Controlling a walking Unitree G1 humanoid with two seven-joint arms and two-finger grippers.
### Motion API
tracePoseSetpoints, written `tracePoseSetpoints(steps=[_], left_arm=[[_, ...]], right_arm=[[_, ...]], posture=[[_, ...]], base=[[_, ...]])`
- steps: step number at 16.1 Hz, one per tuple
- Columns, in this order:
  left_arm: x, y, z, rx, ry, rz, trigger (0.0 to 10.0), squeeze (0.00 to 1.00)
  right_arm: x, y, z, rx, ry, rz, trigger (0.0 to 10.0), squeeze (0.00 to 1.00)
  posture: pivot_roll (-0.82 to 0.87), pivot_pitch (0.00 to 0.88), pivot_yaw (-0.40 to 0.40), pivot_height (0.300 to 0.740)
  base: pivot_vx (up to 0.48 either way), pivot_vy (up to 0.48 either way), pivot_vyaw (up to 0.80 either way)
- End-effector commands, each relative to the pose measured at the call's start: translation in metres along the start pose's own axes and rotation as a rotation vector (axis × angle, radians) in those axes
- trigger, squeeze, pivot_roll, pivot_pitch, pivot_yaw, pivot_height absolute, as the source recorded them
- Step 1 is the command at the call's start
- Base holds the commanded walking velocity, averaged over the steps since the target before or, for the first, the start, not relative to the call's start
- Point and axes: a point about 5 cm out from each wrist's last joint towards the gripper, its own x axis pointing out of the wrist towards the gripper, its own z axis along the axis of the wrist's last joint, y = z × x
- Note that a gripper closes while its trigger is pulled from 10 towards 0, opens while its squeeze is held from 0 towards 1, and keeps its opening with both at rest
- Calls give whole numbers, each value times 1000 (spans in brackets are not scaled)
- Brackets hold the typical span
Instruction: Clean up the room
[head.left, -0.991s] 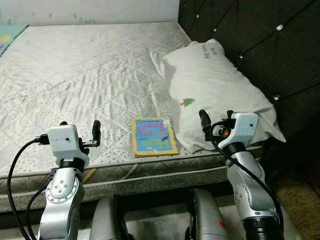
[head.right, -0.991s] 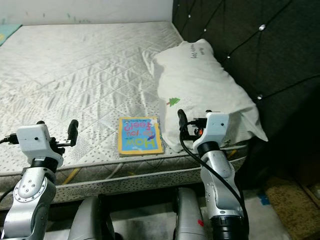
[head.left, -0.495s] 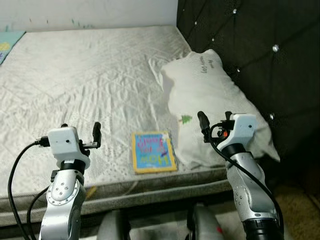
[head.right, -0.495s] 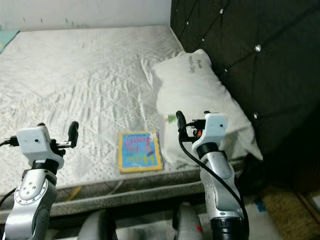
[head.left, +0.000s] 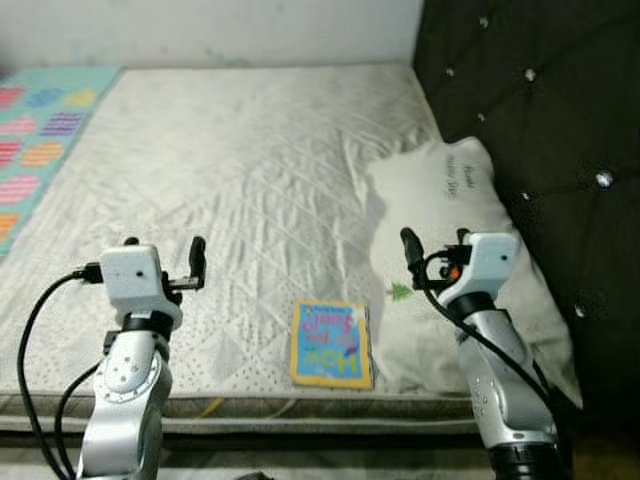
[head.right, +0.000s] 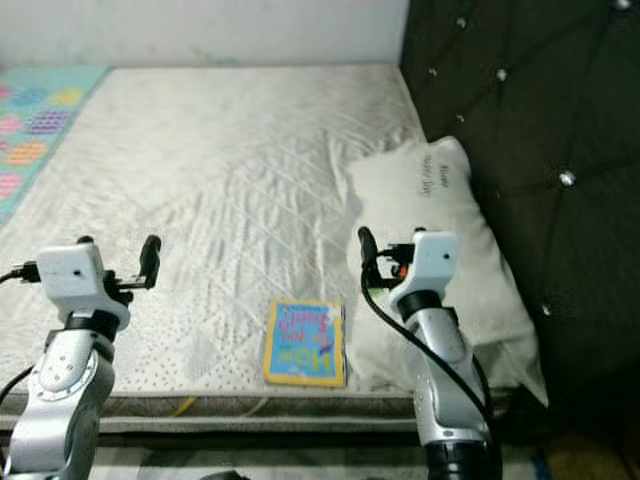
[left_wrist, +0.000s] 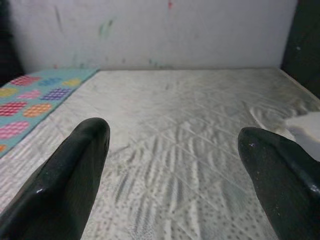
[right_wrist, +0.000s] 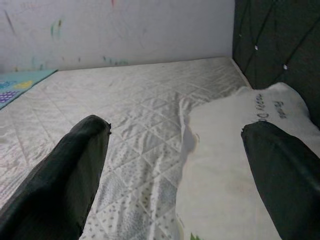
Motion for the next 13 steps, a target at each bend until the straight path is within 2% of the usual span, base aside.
tracePoseSetpoints(steps=[1, 6, 9, 13], left_arm=[[-1, 0, -6, 2, 39, 3, 10000, 0], [0, -6, -6, -36, 36, -18, 10000, 0], [2, -15, -3, -76, 29, -48, 10000, 0], [0, -17, -4, -91, 29, -56, 10000, 0]], right_arm=[[-4, -3, -1, -9, 8, -11, 10000, 0], [-4, -4, -1, -15, 18, -11, 10000, 0], [-5, 2, -3, -3, 33, 13, 10000, 0], [-6, 3, -5, -4, 39, 20, 10000, 0]], posture=[[-130, 72, 46, 740], [-134, 73, 37, 740], [-136, 74, 32, 740], [-136, 70, 30, 740]], base=[[0, 0, 0], [0, 0, 0], [0, 0, 0], [0, 330, 0]])
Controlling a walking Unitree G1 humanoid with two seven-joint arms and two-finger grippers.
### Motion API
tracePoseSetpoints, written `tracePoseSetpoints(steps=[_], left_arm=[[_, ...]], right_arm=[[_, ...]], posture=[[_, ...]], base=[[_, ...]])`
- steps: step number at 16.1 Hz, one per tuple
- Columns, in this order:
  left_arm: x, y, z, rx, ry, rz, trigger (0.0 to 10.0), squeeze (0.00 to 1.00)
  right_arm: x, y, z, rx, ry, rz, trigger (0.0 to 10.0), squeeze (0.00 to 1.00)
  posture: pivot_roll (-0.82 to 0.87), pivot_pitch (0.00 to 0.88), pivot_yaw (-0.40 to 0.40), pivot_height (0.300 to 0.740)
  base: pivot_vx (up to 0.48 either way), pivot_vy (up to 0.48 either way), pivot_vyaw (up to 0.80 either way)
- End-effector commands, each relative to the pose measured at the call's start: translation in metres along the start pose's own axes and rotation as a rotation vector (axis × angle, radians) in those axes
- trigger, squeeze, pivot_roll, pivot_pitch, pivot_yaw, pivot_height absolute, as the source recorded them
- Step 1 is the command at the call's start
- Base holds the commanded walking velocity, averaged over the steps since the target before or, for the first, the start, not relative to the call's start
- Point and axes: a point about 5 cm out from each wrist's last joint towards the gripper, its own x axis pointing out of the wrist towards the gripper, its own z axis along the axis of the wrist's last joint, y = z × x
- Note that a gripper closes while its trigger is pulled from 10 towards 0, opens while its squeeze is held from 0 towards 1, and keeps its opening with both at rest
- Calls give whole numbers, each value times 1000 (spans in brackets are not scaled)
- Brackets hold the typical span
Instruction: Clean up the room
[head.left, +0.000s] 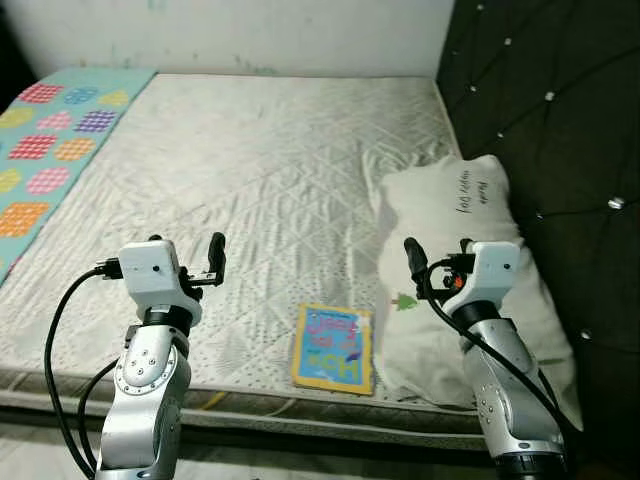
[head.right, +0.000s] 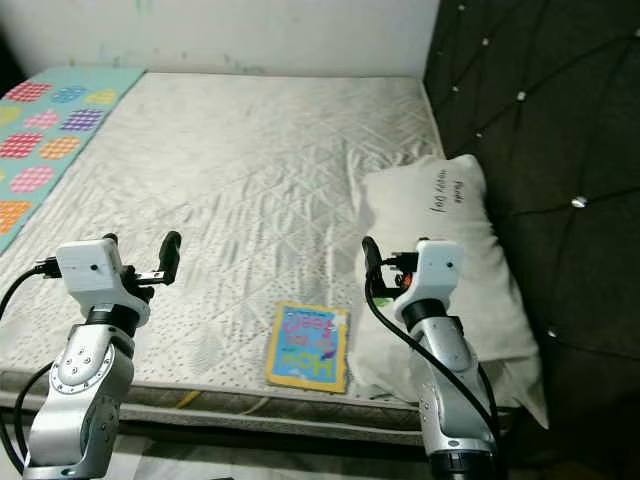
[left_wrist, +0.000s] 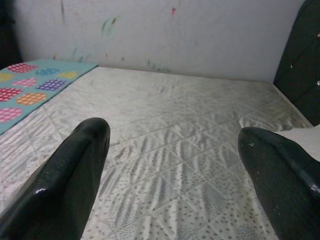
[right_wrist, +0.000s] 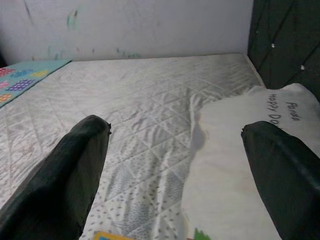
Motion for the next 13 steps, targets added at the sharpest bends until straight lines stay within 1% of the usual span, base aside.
tracePoseSetpoints(steps=[1, 13], left_arm=[[-1, 3, -3, 6, 19, 8, 10000, 0], [1, -1, -4, -6, 21, 16, 10000, 0]], right_arm=[[1, 5, 3, -2, -6, 23, 10000, 0], [5, 6, 4, -42, -16, 50, 10000, 0]], posture=[[-136, 70, 30, 740], [-140, 62, 26, 740]], base=[[0, 458, 0], [0, 472, 0]])
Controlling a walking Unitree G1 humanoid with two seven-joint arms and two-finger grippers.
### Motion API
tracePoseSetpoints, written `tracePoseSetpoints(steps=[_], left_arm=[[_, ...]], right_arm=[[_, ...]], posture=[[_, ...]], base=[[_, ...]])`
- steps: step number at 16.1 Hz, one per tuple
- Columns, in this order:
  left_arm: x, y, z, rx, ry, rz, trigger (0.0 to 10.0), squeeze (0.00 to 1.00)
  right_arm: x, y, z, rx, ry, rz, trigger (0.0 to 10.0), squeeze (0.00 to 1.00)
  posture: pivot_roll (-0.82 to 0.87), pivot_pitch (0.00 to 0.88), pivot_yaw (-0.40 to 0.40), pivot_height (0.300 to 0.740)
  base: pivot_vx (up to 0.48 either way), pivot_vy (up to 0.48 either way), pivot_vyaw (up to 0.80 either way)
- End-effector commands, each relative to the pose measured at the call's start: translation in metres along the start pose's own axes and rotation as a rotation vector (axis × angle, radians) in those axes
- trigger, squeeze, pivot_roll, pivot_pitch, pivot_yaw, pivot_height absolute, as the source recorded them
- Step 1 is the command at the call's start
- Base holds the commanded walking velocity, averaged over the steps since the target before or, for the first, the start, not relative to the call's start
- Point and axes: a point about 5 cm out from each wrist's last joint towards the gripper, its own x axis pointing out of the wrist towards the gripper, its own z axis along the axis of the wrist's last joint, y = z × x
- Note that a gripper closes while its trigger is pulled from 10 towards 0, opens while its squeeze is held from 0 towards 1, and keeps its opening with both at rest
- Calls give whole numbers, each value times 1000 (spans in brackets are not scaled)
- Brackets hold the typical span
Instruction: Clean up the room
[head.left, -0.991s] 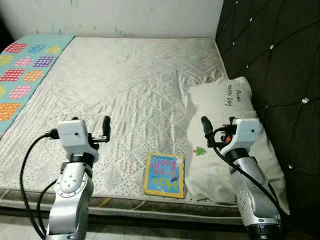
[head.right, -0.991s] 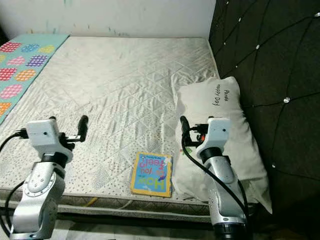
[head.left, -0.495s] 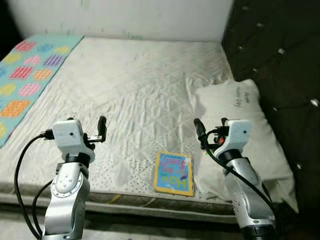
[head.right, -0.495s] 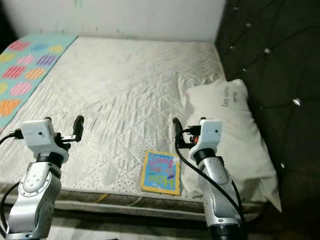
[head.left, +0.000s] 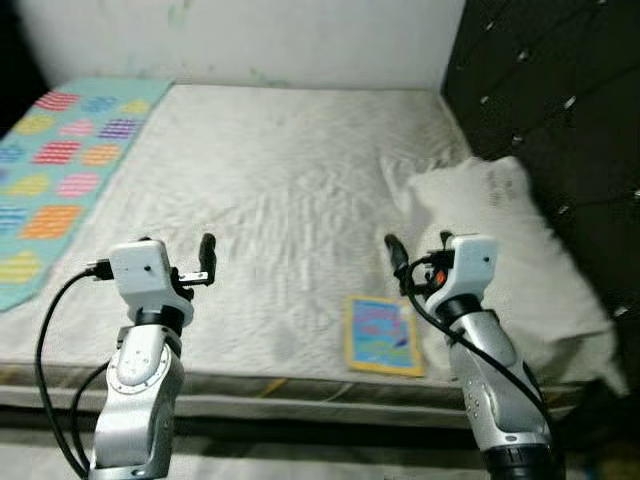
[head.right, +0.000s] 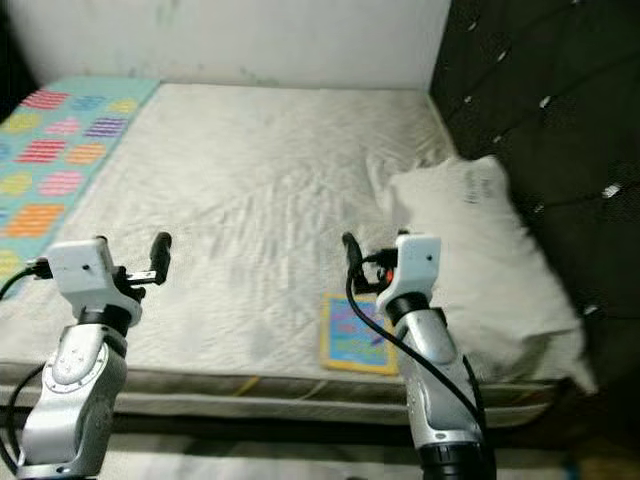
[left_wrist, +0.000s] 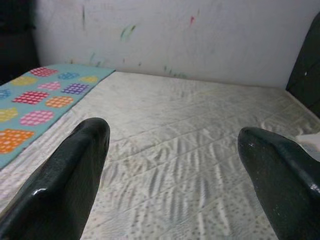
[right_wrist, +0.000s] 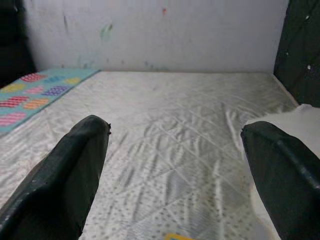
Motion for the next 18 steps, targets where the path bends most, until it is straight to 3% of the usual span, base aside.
tracePoseSetpoints(steps=[1, 6, 14, 18], left_arm=[[1, -2, -1, 3, 8, -3, 10000, 0], [3, -4, 0, -19, 8, 1, 10000, 0], [2, -14, 7, -102, -31, -83, 10000, 0], [1, -14, 5, -96, -24, -87, 10000, 0]], right_arm=[[-3, -4, -3, -6, 11, -17, 10000, 0], [-1, -3, -3, -20, 11, -4, 10000, 0], [0, -1, -2, -34, 5, 9, 10000, 0], [-1, -1, -2, -36, 4, 11, 10000, 0]], posture=[[-140, 67, 25, 740], [-143, 83, 20, 740], [-147, 93, 16, 740], [-150, 87, 17, 740]], base=[[0, 480, 0], [0, 480, 0], [0, 0, 0], [263, 0, 0]])
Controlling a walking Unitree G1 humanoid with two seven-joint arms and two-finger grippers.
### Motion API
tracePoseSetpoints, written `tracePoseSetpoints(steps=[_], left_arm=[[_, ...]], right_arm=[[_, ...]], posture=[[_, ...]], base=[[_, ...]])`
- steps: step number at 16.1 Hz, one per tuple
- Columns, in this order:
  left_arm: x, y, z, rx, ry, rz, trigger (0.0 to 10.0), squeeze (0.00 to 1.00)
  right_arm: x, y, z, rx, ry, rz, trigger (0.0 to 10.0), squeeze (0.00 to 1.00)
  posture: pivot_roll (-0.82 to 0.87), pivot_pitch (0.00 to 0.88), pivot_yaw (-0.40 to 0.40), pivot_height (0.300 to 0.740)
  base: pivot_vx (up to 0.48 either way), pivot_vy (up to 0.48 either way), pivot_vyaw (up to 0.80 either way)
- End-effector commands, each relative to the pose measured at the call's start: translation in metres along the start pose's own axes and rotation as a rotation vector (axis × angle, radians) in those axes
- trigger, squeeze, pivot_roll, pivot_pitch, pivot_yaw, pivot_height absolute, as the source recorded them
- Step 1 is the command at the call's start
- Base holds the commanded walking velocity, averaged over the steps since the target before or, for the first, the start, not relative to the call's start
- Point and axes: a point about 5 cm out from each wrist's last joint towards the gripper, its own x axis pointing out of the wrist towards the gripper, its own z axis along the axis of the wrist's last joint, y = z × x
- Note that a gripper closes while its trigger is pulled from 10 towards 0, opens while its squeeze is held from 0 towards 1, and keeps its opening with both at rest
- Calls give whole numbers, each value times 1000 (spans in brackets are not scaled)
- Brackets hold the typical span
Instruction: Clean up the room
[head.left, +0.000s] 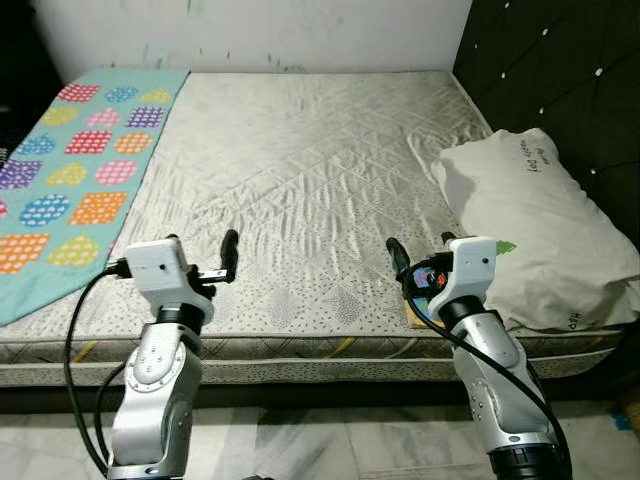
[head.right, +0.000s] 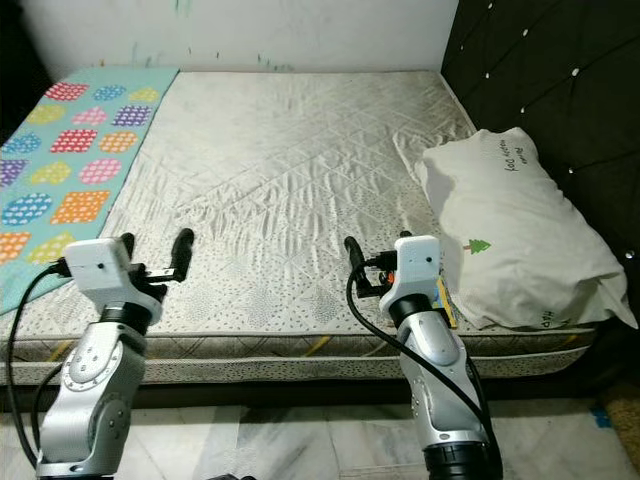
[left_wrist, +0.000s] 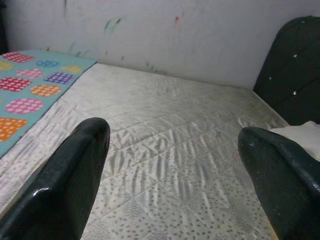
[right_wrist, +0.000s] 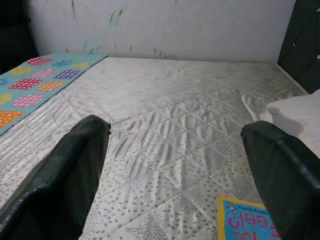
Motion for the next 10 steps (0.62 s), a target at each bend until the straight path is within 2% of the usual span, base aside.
tracePoseSetpoints(steps=[1, 5, 10], left_arm=[[0, 0, 3, 3, -10, -3, 10000, 0], [0, -1, 2, 3, -6, -4, 10000, 0], [-1, -3, -1, 21, 5, 1, 10000, 0]], right_arm=[[0, -1, 4, -3, -18, -1, 10000, 0], [1, -2, 4, -4, -18, -3, 10000, 0], [-1, -1, 3, -2, -16, -3, 10000, 0]], posture=[[-151, 86, 16, 740], [-152, 86, 17, 740], [-153, 77, 21, 740]], base=[[277, 0, 0], [265, 0, 0], [0, 0, 0]])
